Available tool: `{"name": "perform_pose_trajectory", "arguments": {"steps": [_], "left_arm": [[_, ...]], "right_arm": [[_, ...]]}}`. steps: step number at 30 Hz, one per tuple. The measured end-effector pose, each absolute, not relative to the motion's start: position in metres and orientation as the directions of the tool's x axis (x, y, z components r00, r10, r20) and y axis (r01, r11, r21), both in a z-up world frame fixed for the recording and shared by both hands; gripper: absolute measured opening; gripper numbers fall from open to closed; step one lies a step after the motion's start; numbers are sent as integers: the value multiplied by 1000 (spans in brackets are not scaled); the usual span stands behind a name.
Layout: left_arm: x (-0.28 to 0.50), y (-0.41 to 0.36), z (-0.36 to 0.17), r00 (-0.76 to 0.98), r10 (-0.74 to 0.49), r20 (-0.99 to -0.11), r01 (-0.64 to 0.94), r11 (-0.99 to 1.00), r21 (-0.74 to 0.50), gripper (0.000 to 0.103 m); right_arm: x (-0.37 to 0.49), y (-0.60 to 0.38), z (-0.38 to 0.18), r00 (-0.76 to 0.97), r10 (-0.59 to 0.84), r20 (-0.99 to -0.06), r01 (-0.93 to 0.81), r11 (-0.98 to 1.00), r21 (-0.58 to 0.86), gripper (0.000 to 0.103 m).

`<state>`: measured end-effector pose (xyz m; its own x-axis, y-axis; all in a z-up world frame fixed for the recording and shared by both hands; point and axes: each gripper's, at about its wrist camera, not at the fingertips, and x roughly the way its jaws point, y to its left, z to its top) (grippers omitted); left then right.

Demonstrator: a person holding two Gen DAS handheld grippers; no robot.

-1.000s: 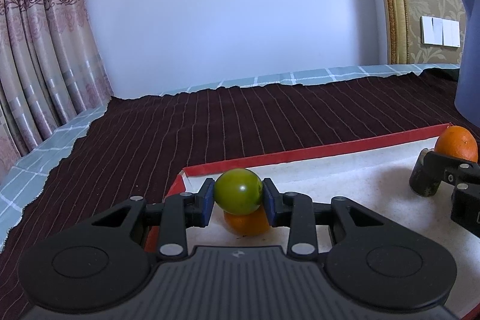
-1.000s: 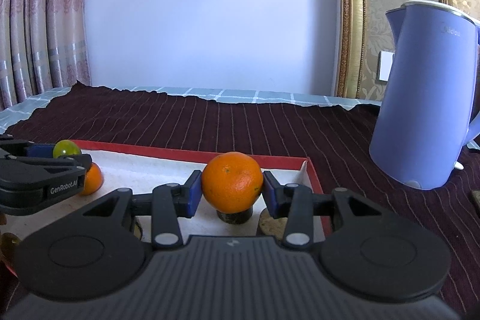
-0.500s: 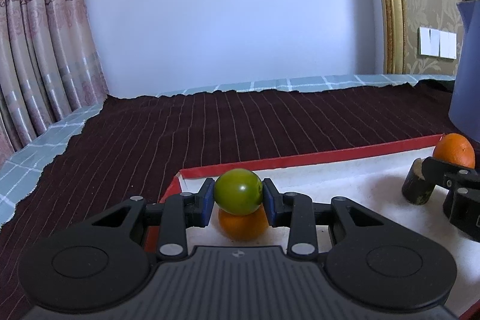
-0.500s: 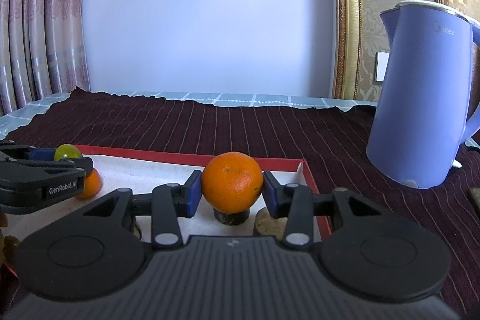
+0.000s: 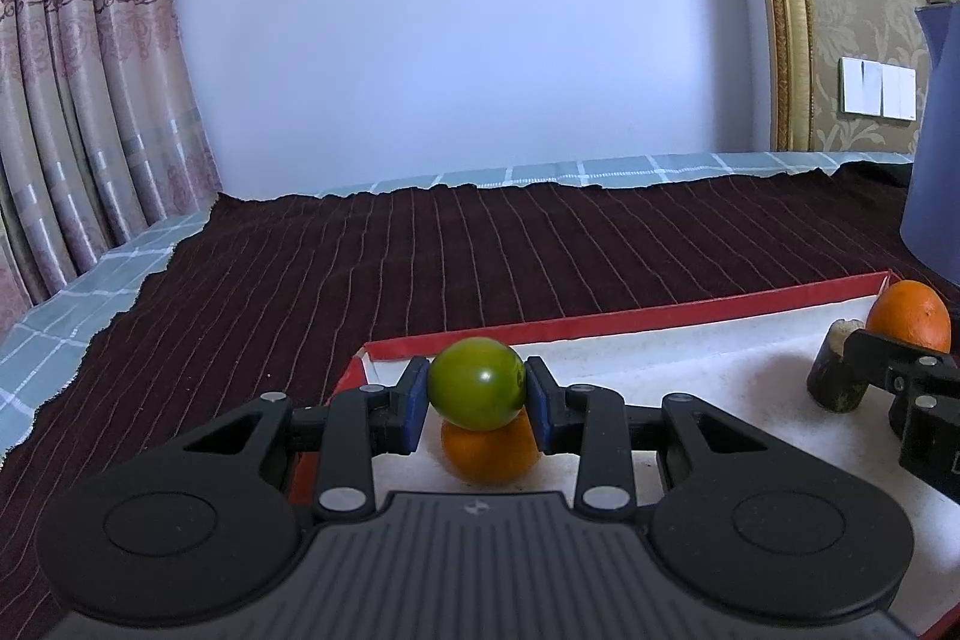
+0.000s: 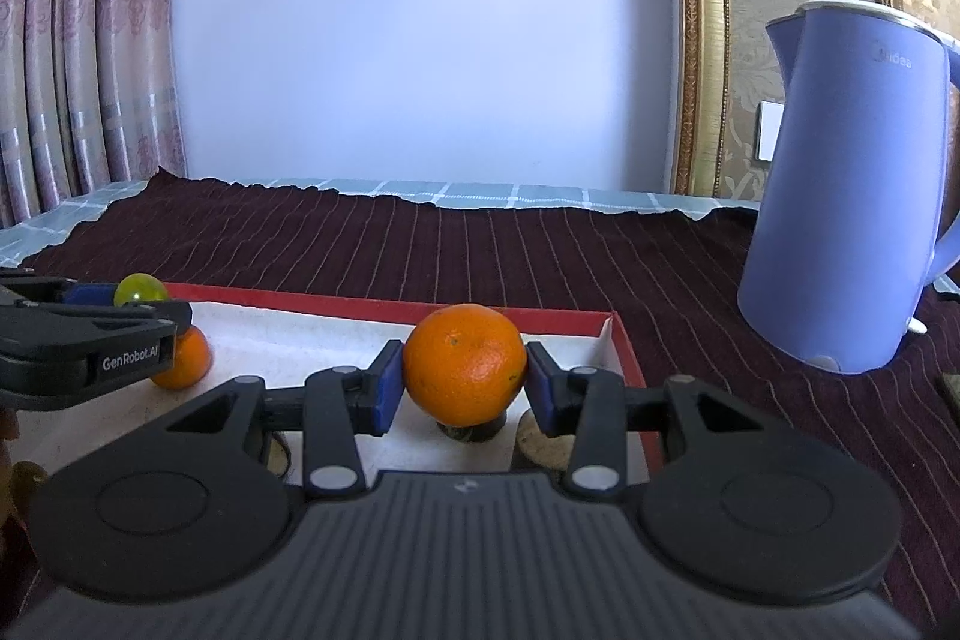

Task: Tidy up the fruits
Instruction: 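Carry the lime with the left tool while the right tool carries the mandarin over the tray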

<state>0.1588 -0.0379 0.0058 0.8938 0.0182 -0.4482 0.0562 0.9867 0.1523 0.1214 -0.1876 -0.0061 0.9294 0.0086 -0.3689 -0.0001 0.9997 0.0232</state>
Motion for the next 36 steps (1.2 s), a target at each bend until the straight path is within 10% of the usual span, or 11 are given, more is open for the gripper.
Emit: {"name": "perform_pose_trajectory", "arguments": {"steps": [36], "left_arm": [[154,-36,10,911,10,-413,52,989,139,34]], "right_arm": [[118,-187,-5,936,4,-351,4,1000,25,40]]}}
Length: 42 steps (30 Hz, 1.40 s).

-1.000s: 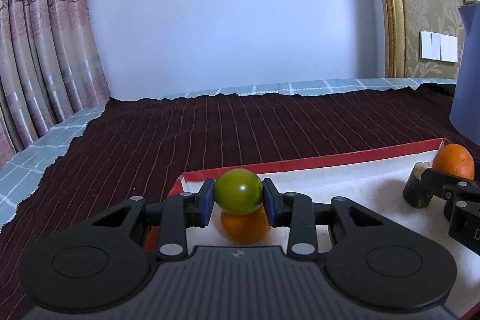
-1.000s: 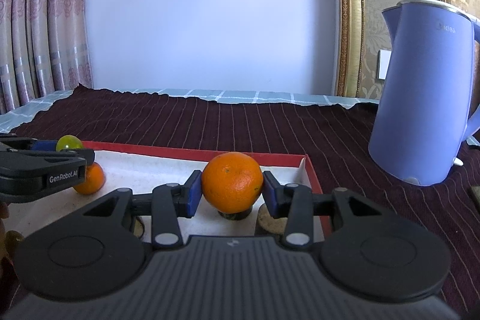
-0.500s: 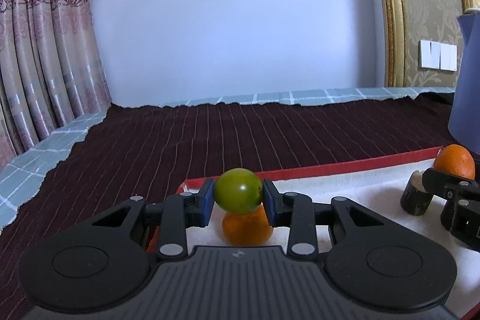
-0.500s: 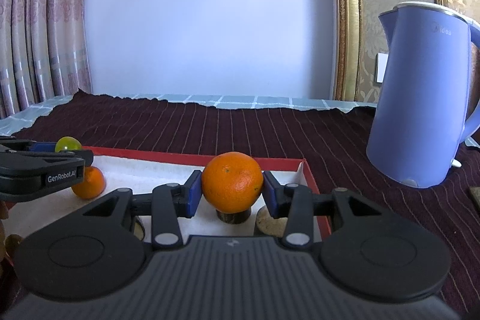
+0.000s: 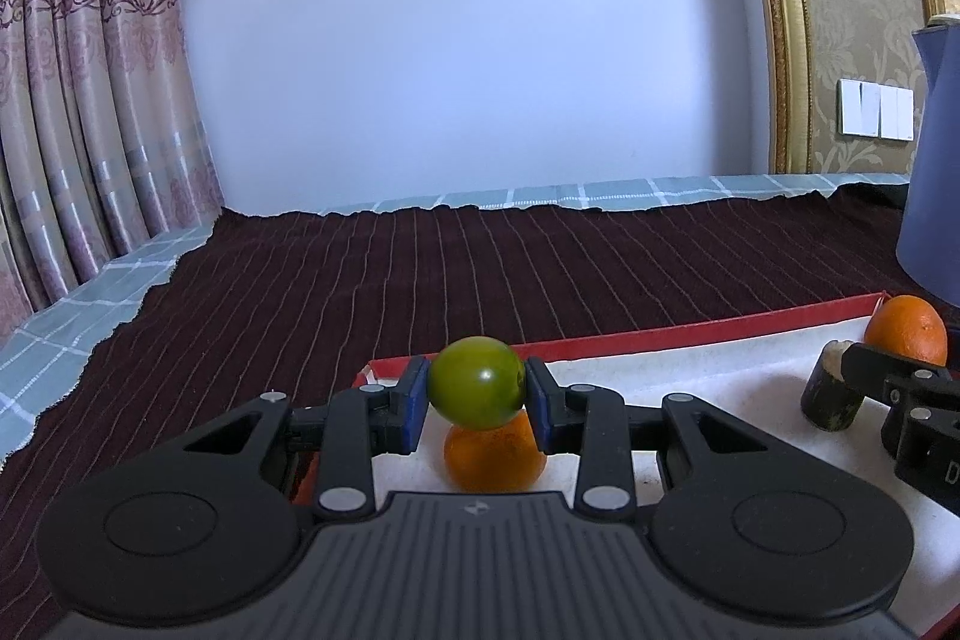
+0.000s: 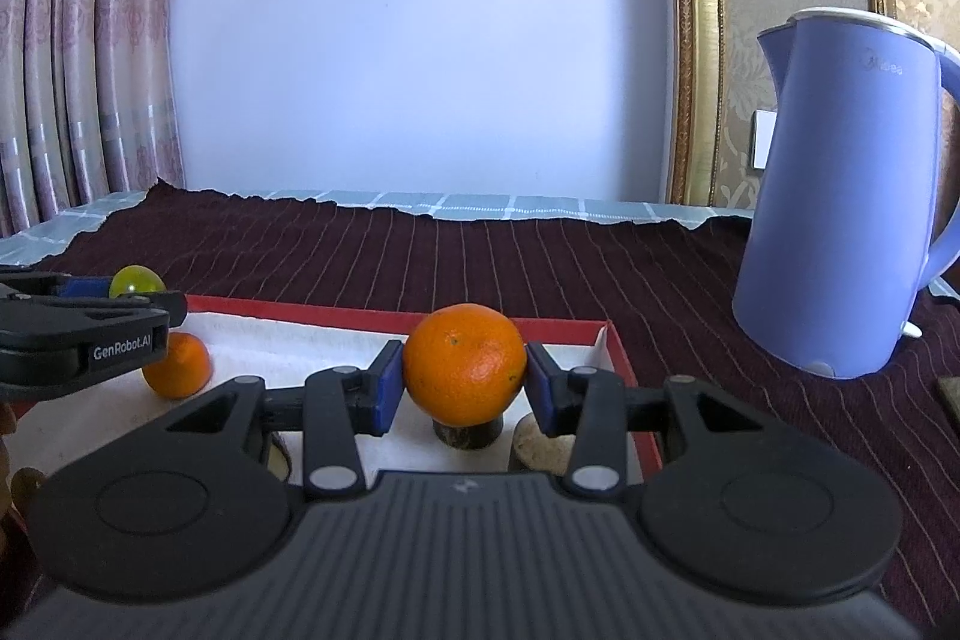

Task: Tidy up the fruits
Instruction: 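Carry the lime with the left tool while the right tool carries the mandarin over the tray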

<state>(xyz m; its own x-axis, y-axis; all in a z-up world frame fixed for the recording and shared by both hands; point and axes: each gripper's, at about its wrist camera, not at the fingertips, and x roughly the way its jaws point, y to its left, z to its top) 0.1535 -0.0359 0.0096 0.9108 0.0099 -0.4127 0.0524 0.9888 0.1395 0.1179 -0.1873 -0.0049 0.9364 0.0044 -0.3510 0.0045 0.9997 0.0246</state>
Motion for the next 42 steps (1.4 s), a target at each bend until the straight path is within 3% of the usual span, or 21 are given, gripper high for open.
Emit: {"name": "perform_pose_trajectory", "arguments": {"steps": [42], "left_arm": [[153,-37,11,917,16,-399,47,988,148,34]], "right_arm": [[125,-186,-8,924,17,-383,-15,1000,7,40]]}}
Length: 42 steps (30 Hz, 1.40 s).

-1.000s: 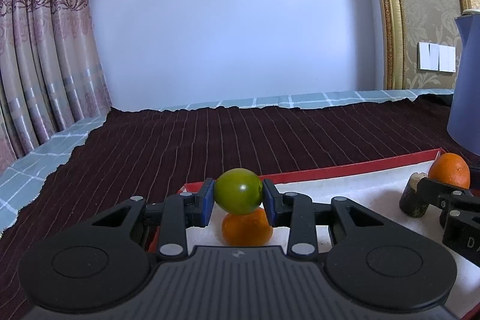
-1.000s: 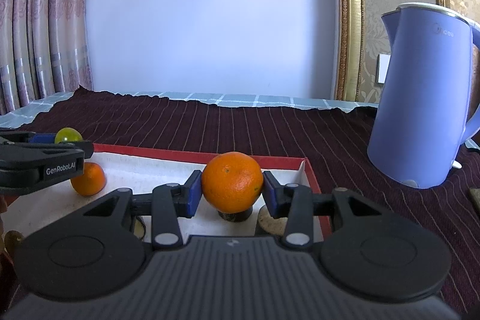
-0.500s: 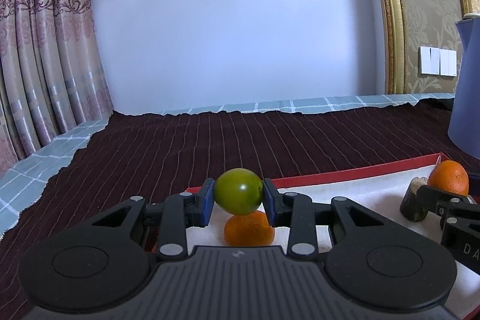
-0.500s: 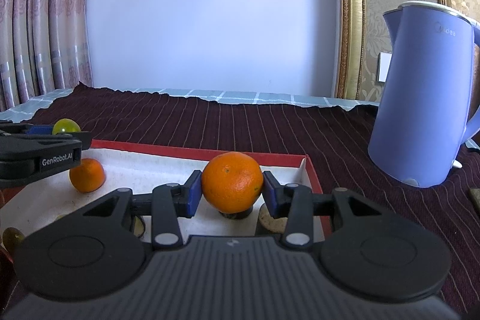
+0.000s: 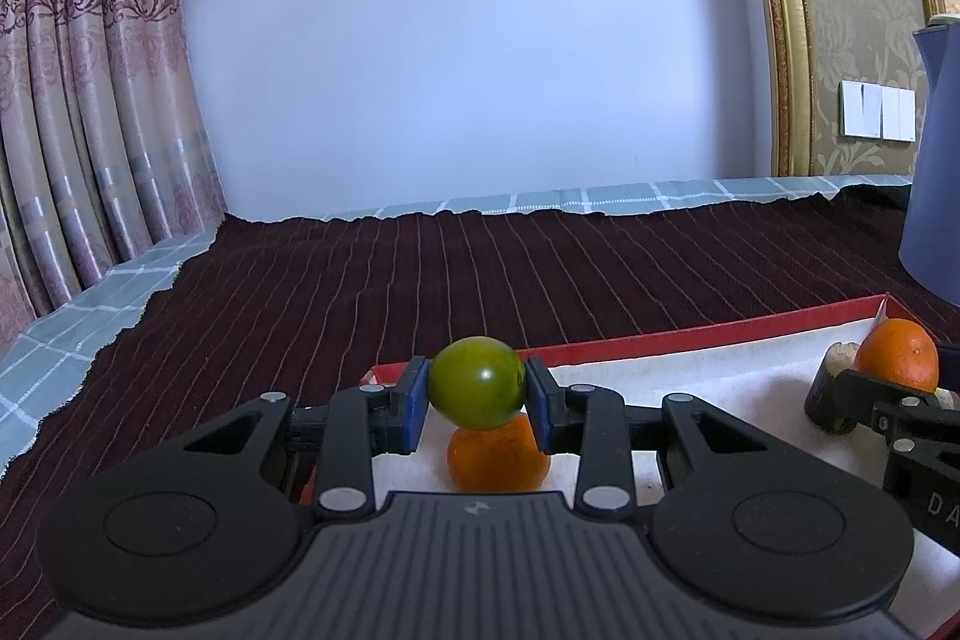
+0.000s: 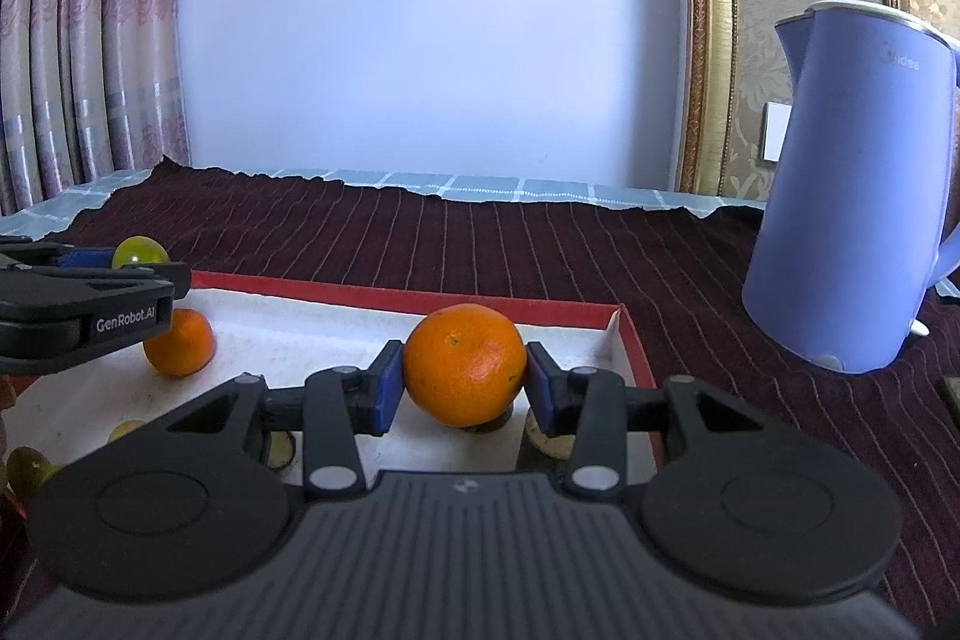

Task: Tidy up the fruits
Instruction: 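Carry the lime with the left tool while the right tool carries the mandarin over the tray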

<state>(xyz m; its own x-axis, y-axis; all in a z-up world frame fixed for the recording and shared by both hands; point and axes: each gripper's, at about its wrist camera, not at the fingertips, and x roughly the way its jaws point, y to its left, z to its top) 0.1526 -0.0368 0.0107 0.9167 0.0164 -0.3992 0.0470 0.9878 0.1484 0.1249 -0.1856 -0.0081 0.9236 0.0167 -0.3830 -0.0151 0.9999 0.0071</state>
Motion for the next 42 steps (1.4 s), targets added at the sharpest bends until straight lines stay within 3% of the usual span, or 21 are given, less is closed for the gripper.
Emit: {"name": "perform_pose_trajectory", "arguments": {"steps": [13,42], "left_arm": [[149,-37,10,926,10,-377,50,988,149,34],[161,-32,6,891,-1,-455,58,992,111,34]], "right_arm": [[124,-185,-8,924,12,-383,-9,1000,8,40],[125,-185,-9,922,11,-387,-10,1000,6,39]]}}
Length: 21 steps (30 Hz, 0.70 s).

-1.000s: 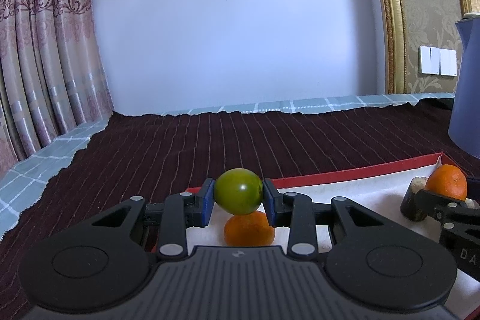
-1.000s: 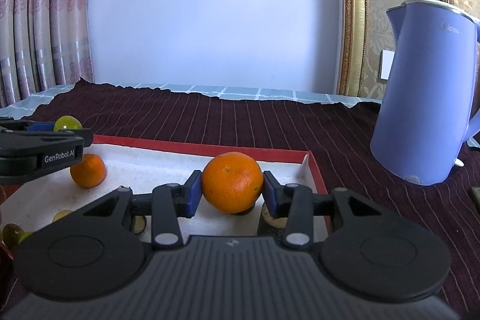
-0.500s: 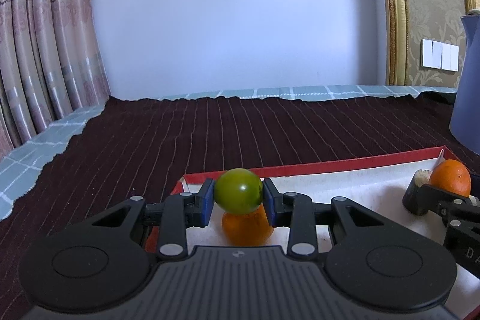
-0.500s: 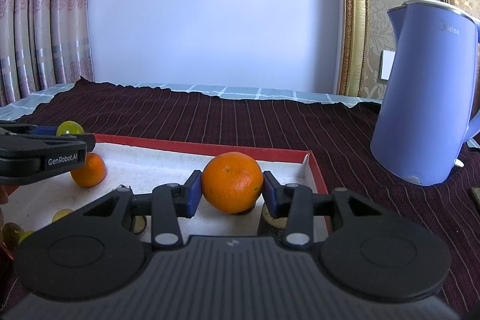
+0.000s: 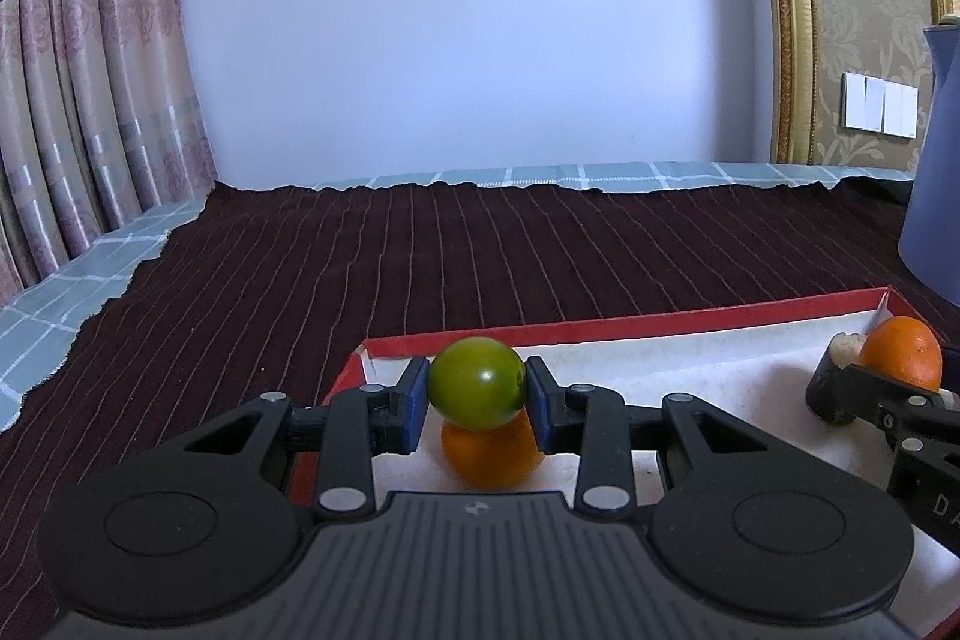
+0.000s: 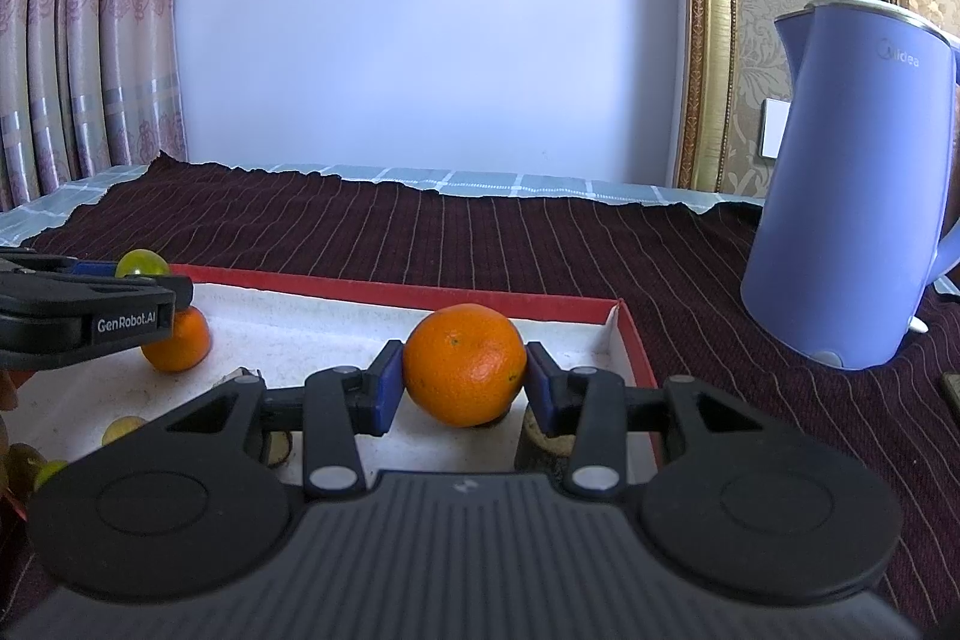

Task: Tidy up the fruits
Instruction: 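Carry the lime with the left tool while the right tool carries the mandarin over the tray, then open the right tool to drop the mandarin while the left tool releases the lime into the tray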

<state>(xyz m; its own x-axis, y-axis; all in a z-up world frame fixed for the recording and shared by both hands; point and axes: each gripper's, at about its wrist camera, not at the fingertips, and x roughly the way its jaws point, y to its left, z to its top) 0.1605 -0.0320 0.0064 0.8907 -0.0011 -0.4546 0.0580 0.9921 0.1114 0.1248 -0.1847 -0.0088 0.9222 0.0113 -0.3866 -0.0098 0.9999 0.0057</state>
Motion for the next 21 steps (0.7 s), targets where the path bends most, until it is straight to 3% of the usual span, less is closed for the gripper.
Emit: {"name": "perform_pose_trajectory", "arguments": {"steps": [14,16,21], "left_arm": [[161,-32,5,887,4,-463,55,992,114,34],[162,-31,5,886,9,-464,50,992,114,33],[161,-33,5,889,13,-459,47,992,119,33]], "right_arm": [[125,-184,-10,921,7,-390,-8,1000,-2,41],[124,-183,-10,925,2,-380,-6,1000,-10,51],[123,-183,-11,925,0,-380,-5,1000,-13,52]]}}
